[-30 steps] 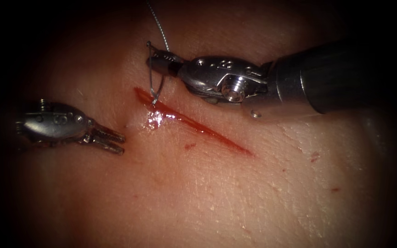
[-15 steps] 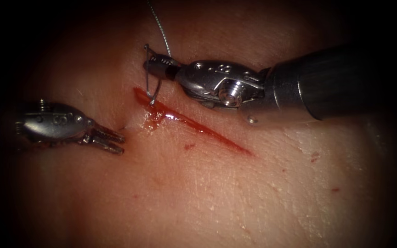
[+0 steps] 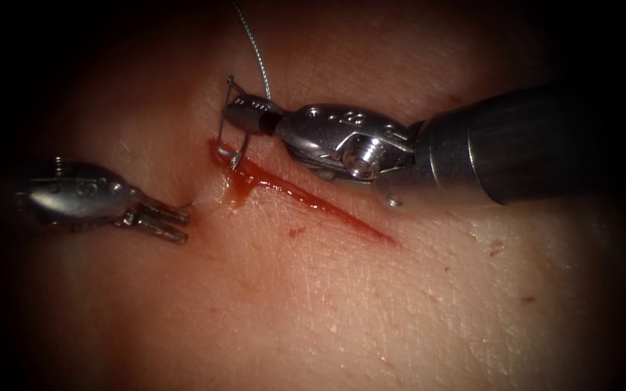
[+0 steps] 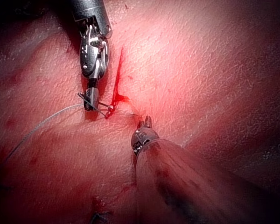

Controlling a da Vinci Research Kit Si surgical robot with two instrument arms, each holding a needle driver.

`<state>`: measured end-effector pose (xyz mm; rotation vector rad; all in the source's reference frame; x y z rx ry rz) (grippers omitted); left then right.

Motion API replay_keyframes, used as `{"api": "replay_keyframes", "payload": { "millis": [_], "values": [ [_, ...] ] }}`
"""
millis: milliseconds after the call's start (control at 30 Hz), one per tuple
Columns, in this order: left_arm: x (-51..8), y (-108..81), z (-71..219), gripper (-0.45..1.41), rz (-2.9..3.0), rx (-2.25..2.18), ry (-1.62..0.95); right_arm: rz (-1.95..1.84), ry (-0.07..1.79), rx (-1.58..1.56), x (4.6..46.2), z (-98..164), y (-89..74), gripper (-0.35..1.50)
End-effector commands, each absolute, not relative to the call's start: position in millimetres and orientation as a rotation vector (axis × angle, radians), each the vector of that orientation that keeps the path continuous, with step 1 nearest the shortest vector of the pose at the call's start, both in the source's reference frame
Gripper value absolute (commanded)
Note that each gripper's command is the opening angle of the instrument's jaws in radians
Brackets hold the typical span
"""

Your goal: Wound Closure

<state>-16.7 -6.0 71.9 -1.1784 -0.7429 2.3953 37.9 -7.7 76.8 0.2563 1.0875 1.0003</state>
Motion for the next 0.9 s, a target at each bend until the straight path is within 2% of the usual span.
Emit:
{"api": "replay_keyframes", "payload": {
  "millis": [33,900],
  "values": [
    [-17.2,-6.5,72.6,-0.15,2.395,-1.180,-0.744,1.003,1.090,0.265,38.7,77.4,-8.5,-0.35],
    [-13.3,-7.3,72.5,-0.11,2.460,-1.231,-0.718,1.164,1.160,0.508,40.0,79.6,-13.1,-0.35]
  ]
}}
